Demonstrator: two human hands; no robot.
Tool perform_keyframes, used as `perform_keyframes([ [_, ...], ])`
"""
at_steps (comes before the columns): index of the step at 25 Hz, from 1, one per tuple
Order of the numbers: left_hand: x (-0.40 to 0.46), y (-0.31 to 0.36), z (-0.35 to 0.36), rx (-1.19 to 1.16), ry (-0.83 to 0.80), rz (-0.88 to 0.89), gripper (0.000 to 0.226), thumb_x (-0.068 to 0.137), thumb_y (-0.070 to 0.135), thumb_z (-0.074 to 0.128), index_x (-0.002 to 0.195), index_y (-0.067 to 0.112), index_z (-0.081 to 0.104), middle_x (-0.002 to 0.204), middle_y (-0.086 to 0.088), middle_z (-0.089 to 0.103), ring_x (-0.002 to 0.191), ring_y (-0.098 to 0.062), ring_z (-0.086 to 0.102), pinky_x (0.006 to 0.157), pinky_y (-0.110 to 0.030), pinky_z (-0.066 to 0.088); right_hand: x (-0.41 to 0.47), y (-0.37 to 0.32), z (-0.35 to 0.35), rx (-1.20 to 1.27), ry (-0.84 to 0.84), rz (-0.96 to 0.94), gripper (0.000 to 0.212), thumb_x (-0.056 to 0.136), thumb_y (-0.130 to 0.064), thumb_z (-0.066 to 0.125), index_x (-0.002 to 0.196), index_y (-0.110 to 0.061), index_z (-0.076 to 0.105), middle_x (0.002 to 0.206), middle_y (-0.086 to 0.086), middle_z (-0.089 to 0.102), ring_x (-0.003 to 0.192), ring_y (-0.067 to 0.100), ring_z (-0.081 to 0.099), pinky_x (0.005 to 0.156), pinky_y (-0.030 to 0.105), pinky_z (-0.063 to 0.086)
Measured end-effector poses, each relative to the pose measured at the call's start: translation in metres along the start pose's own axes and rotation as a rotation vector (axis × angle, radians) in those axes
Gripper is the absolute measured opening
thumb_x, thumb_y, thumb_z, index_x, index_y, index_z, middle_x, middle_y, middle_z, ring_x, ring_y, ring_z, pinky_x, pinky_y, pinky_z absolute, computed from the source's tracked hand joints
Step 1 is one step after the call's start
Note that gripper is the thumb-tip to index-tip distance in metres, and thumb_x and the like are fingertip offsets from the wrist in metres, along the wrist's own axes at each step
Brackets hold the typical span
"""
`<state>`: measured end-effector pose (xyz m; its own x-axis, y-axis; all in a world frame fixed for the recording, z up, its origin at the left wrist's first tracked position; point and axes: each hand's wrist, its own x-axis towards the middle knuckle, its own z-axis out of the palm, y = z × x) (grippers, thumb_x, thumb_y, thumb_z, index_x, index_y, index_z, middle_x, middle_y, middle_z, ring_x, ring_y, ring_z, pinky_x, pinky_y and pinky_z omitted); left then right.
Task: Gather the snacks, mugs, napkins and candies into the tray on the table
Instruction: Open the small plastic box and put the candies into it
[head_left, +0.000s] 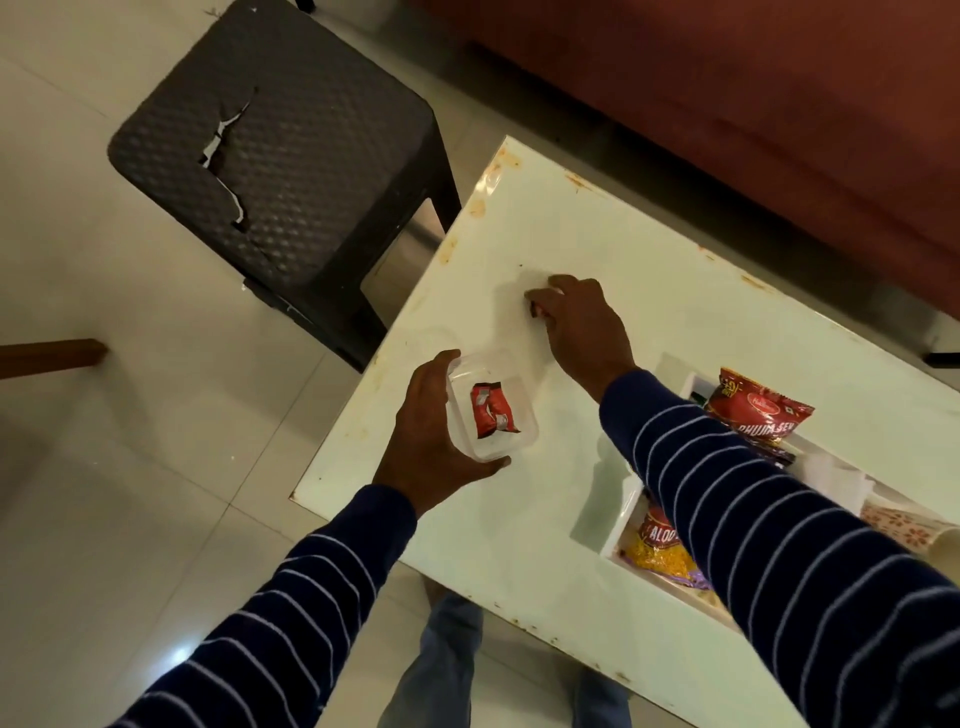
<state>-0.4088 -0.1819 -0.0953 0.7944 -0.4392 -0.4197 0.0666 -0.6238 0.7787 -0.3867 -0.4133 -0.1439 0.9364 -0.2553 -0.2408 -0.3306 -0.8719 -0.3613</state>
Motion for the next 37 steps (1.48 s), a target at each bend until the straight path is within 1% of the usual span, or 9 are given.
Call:
perform_keyframes([
  [7,-0.004,0.0,0.001,-0.046,0.019,0.04,0.107,0.055,0.037,0.093,0.142,0.025,0.031,0.139,0.009,0.041,0.122,0.0,0.043,0.096,-0.012,0.044,-0.078,-0.055,-0.035,0.515,0.31,0.207,0.024,0.094,-0.025,0.061,0.117,-0.019,0.067,0.098,-0.007,0.07,0.074,0.005,0.065,0.069,0.013,0.052],
  [10,-0.015,0.009,0.009,-0.105,0.013,0.038,0.11,0.052,0.031,0.095,0.143,0.022,0.033,0.137,0.011,0.042,0.121,0.004,0.044,0.093,-0.007,0.044,-0.132,-0.096,-0.052,0.673,0.157,0.205,0.03,0.091,-0.034,0.067,0.12,-0.026,0.067,0.097,-0.011,0.072,0.07,0.003,0.066,0.064,0.01,0.049],
  [16,-0.048,0.018,0.022,-0.072,0.01,0.055,0.111,0.047,0.031,0.097,0.14,0.025,0.036,0.133,0.012,0.044,0.122,-0.001,0.048,0.094,-0.02,0.051,-0.213,-0.083,-0.075,0.7,0.473,0.357,0.027,0.093,-0.036,0.06,0.119,-0.03,0.063,0.1,-0.02,0.065,0.074,0.0,0.063,0.059,0.006,0.045],
  [20,-0.084,0.042,0.04,-0.005,-0.03,0.097,0.111,0.046,0.034,0.097,0.139,0.024,0.037,0.132,0.011,0.044,0.121,0.005,0.045,0.088,-0.005,0.046,-0.308,-0.032,-0.081,0.535,0.629,0.453,0.023,0.09,-0.03,0.059,0.107,-0.018,0.068,0.092,-0.01,0.067,0.079,-0.003,0.061,0.063,0.003,0.044],
  [27,-0.15,0.132,0.121,0.001,-0.181,0.272,0.105,0.05,0.065,0.084,0.137,0.03,0.038,0.132,0.023,0.044,0.122,0.008,0.044,0.09,0.001,0.039,-0.456,0.105,-0.117,0.331,0.828,0.888,0.018,0.089,-0.026,0.061,0.105,-0.026,0.068,0.092,0.001,0.065,0.075,0.003,0.059,0.064,0.026,0.052],
  [29,-0.167,0.156,0.149,0.021,-0.211,0.342,0.106,0.049,0.065,0.084,0.137,0.027,0.038,0.133,0.019,0.047,0.124,0.006,0.044,0.095,0.0,0.036,-0.486,0.155,-0.119,0.315,0.767,0.978,0.026,0.088,-0.018,0.068,0.112,-0.024,0.064,0.11,0.001,0.062,0.086,0.009,0.058,0.073,0.044,0.055],
  [31,-0.183,0.18,0.187,0.041,-0.258,0.429,0.107,0.051,0.061,0.086,0.139,0.025,0.036,0.136,0.014,0.048,0.126,0.004,0.044,0.098,-0.001,0.033,-0.518,0.213,-0.111,0.264,0.629,1.041,0.045,0.084,-0.016,0.073,0.125,-0.02,0.057,0.127,0.007,0.055,0.108,0.022,0.055,0.087,0.043,0.051],
  [33,-0.196,0.2,0.226,0.051,-0.31,0.479,0.109,0.05,0.053,0.091,0.139,0.023,0.037,0.137,0.009,0.049,0.128,-0.003,0.046,0.099,-0.006,0.037,-0.54,0.264,-0.098,0.24,0.457,1.139,0.065,0.08,-0.032,0.075,0.136,-0.018,0.046,0.14,0.013,0.045,0.126,0.034,0.046,0.096,0.04,0.043],
  [37,-0.211,0.225,0.294,0.058,-0.381,0.513,0.11,0.049,0.038,0.096,0.139,0.015,0.039,0.137,0.003,0.047,0.13,-0.012,0.046,0.099,-0.017,0.045,-0.545,0.328,-0.069,0.315,0.222,1.35,0.089,0.074,-0.058,0.074,0.144,-0.026,0.029,0.157,0.014,0.023,0.133,0.043,0.038,0.101,0.059,0.04],
])
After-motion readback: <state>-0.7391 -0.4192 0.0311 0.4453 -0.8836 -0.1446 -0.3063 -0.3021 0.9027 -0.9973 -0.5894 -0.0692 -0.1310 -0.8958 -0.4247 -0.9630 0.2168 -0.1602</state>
